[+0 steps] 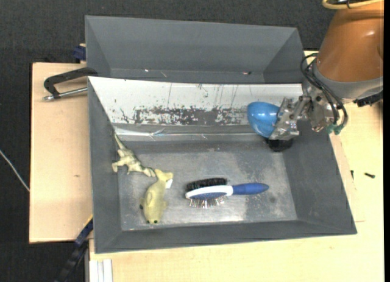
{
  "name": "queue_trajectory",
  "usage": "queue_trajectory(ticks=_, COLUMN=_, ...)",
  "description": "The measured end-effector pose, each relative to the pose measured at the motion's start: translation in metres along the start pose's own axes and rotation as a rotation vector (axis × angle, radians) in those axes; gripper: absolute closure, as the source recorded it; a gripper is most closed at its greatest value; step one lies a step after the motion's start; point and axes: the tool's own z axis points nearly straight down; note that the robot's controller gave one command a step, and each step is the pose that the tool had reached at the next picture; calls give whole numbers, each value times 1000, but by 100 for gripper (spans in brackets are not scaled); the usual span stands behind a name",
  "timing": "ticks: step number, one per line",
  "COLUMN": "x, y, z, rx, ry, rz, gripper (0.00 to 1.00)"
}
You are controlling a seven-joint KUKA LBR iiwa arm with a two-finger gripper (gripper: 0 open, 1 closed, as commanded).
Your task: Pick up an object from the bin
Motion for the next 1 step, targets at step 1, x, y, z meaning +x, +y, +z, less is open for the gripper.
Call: queue_trajectory(ticks=1, x=0, y=0, z=0, rx=0, ry=0, rz=0, gripper=100)
